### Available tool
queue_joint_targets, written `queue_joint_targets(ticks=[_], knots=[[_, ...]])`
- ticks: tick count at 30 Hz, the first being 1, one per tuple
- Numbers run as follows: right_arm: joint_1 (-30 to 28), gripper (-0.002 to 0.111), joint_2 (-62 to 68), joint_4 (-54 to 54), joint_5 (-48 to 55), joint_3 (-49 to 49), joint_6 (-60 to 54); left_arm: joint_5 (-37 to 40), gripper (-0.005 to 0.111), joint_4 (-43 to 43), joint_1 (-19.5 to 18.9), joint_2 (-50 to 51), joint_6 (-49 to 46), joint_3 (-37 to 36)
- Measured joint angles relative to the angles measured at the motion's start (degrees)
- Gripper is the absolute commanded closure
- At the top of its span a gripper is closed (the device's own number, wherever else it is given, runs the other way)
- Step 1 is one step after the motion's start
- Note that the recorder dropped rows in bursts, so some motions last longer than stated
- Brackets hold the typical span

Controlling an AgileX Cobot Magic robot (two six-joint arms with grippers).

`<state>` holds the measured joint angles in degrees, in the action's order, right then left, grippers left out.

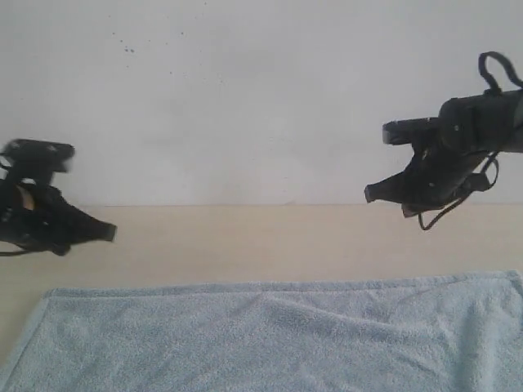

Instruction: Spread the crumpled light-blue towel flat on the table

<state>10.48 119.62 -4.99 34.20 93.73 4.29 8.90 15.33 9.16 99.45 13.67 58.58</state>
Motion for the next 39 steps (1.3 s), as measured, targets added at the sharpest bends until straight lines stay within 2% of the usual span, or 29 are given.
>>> queue_joint_targets(ticks=[4, 8, 10, 13, 17, 24, 27, 32, 35, 39], knots=[[-0.15, 0.109, -10.6, 0.0, -21.03, -17.17, 0.7, -6.64, 0.103, 0.0, -7.94, -8.29, 6.0, -6.75], [-0.25, 0.109, -20.74, 0.0, -40.57, -36.14, 2.29, -15.16, 0.103, -1.38, -15.62, -16.26, 9.15, -19.38], [-0.24, 0.109, -26.17, 0.22, -47.47, -44.17, 2.94, -21.04, 0.103, -3.93, -17.85, -21.61, 11.01, -26.29], [-0.27, 0.109, -34.24, 0.8, -52.02, -51.94, 3.71, -25.85, 0.103, -5.37, -18.46, -30.79, 10.83, -32.86], [-0.5, 0.109, -47.32, 1.5, -50.74, -57.51, 3.98, -23.61, 0.103, -5.75, -18.5, -46.36, 7.22, -36.28], [-0.62, 0.109, -75.37, 1.61, -36.21, -62.28, 1.78, -5.32, 0.103, -5.99, -17.03, -77.42, 4.66, -36.84], [-0.62, 0.109, -89.37, 1.61, -32.11, -64.38, -0.85, -0.69, 0.103, -4.35, -16.84, -88.85, 4.66, -36.93], [-0.62, 0.109, -104.86, 1.61, -25.51, -68.74, -5.17, 2.51, 0.103, -3.26, -16.46, -98.36, 4.49, -36.93], [-0.62, 0.109, -107.62, 1.61, -21.1, -72.21, -5.29, 7.37, 0.103, -3.35, -15.6, -99.03, 4.6, -37.29], [-0.62, 0.109, -107.86, 1.61, -15.64, -77.33, -5.18, 10.71, 0.103, -3.35, -14.18, -98.39, 4.6, -41.69]])
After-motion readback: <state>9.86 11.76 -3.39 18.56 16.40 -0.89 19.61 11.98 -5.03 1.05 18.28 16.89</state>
